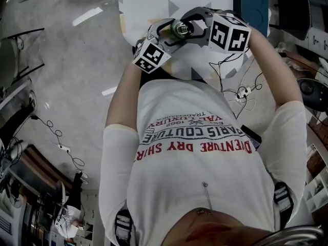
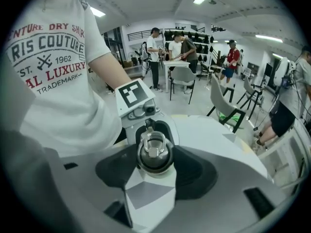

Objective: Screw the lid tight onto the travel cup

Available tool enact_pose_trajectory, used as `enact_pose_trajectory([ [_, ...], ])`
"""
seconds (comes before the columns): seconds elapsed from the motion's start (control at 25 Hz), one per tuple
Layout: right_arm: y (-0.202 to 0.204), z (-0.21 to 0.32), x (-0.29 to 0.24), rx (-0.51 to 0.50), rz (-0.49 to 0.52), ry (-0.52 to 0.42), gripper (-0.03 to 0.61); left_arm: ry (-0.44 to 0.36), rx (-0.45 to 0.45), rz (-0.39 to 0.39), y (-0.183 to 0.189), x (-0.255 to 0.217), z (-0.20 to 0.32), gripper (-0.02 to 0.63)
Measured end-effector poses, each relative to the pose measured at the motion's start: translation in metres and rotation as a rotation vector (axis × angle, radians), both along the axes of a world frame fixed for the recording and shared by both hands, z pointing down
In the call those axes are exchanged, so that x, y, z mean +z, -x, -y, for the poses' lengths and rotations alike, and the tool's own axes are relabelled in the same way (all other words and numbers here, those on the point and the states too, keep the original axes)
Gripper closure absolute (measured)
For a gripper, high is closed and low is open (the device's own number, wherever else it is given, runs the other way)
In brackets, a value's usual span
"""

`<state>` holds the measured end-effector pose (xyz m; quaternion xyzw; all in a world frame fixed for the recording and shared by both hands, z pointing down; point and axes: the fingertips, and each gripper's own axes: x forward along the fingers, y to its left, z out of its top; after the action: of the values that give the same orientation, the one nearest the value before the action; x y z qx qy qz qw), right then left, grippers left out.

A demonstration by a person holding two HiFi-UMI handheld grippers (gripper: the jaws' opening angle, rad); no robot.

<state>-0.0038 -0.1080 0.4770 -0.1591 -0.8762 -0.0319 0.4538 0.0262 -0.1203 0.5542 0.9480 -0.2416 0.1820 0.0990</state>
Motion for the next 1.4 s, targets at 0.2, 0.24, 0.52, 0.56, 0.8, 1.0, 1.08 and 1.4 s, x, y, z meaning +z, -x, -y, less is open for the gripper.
enact_pose_trajectory([
  [0.2,0.004,0.001,0.003,0.047,-0.039,0.022,0.336,0.003,-0.002,-0.003,0.001,0.0,0.0,0.259],
  [0.24,0.005,0.001,0.004,0.058,-0.049,0.025,0.336,0.004,-0.003,-0.004,0.001,0.001,0.0,0.259],
  [0.52,0.005,0.005,0.005,0.213,-0.065,0.037,0.336,-0.001,-0.002,-0.009,0.0,0.0,0.001,0.259],
  [0.56,0.005,0.006,0.005,0.255,-0.067,0.041,0.336,0.0,-0.002,-0.01,0.0,0.001,0.001,0.259],
  [0.8,0.006,0.01,0.005,0.45,-0.077,0.062,0.336,-0.008,0.002,-0.015,-0.001,-0.004,0.002,0.258],
  [1.0,0.005,0.013,0.003,0.583,-0.042,0.078,0.336,-0.007,-0.001,-0.016,-0.001,-0.007,0.002,0.258],
  [1.08,0.003,0.011,0.004,0.538,-0.045,0.058,0.335,-0.004,-0.004,-0.018,-0.001,-0.008,0.002,0.258],
  [1.4,-0.011,0.004,-0.001,0.051,-0.043,-0.083,0.285,0.0,-0.007,-0.019,-0.001,-0.006,0.003,0.258],
])
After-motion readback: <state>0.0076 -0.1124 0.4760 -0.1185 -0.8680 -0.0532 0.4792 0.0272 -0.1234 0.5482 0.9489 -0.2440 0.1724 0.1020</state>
